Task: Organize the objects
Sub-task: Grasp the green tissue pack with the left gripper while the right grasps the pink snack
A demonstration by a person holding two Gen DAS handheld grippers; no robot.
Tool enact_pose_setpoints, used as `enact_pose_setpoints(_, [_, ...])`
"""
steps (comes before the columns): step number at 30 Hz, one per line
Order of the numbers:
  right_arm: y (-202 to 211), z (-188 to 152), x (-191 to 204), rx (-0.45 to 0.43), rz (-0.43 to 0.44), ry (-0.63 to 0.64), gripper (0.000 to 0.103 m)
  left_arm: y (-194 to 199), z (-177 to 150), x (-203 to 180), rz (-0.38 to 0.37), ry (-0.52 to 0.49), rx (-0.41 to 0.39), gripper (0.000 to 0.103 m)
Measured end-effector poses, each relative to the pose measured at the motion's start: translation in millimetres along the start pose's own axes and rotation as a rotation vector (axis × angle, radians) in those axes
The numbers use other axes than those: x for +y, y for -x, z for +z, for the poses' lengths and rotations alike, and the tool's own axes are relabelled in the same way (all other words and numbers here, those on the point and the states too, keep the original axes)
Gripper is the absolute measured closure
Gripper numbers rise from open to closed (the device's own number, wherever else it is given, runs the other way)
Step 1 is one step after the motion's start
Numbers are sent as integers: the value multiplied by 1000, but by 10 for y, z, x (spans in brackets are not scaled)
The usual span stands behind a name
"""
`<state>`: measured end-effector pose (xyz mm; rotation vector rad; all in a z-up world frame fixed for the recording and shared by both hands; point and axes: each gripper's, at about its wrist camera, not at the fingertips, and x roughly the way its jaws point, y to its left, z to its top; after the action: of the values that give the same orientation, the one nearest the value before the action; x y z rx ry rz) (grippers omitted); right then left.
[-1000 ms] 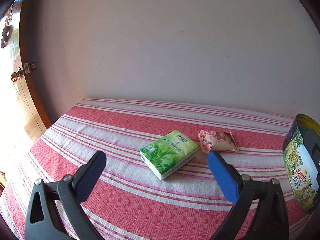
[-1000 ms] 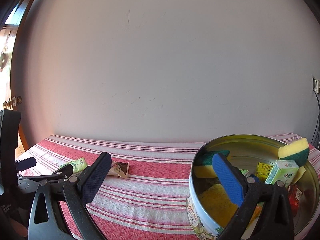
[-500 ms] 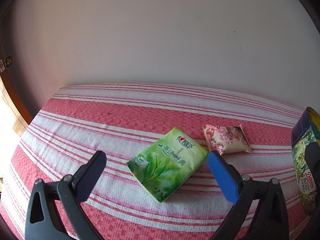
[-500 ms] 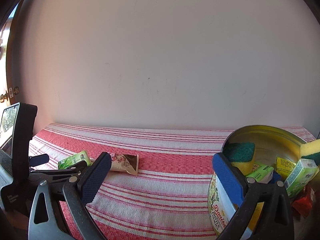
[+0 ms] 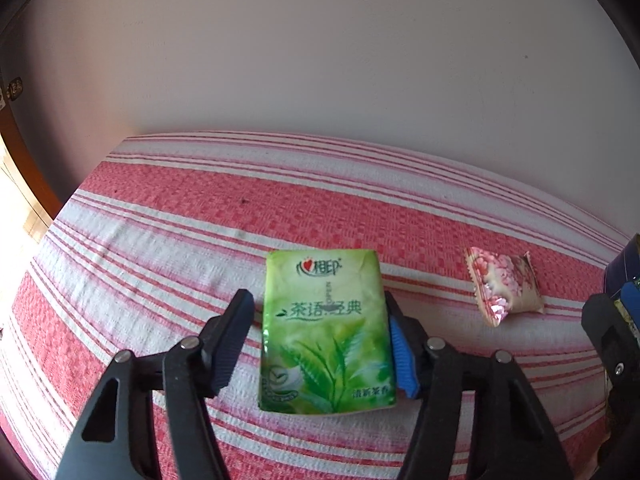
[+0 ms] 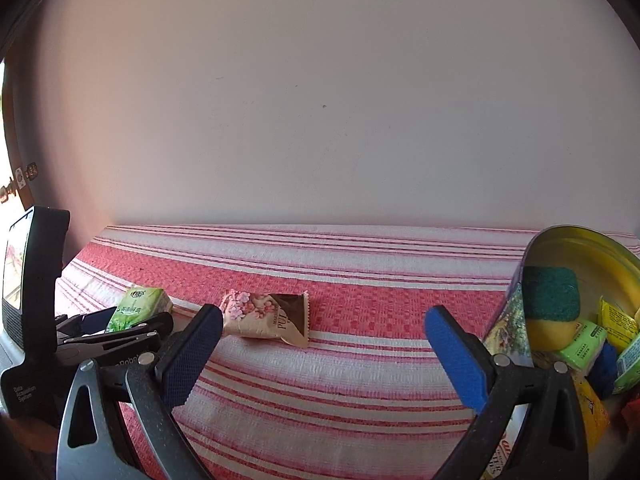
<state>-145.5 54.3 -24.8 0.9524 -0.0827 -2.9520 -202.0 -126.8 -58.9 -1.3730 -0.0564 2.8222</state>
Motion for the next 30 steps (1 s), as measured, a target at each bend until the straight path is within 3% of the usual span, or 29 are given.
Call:
enact_pose_setpoints(2, [-129, 24, 78, 41, 9, 11, 1, 2, 8, 45, 8, 10, -4, 50])
enact_pose_setpoints(9, [-595, 79, 157, 181, 96, -56, 4, -24, 23, 73, 18, -4, -3, 50])
enact_pose_setpoints(11, [-747, 60, 153, 250, 109, -79, 13, -6, 11, 49, 22, -5, -3, 50])
enact_pose_setpoints(15, [-764, 84, 276, 260, 22, -14, 20, 36, -8, 3, 27, -2, -3, 49])
enact_pose_setpoints(17, [-782, 77, 356, 265, -30, 28, 34, 53, -16, -18, 32, -2, -4, 48])
enact_pose_setpoints(19, [-761, 77, 380, 260, -23, 53, 46, 56, -17, -19, 32, 0, -3, 48])
enact_pose_setpoints(21, [-759, 76, 370, 258, -27, 53, 49, 65, -23, -36, 34, 1, -3, 48])
enact_pose_setpoints(24, [-729, 75, 287, 248, -32, 19, 70, 84, -32, -58, 35, 2, -3, 48])
enact_pose_setpoints(30, [-650, 40, 130, 241, 28, -35, 78, 88, -36, -63, 34, 6, -3, 48])
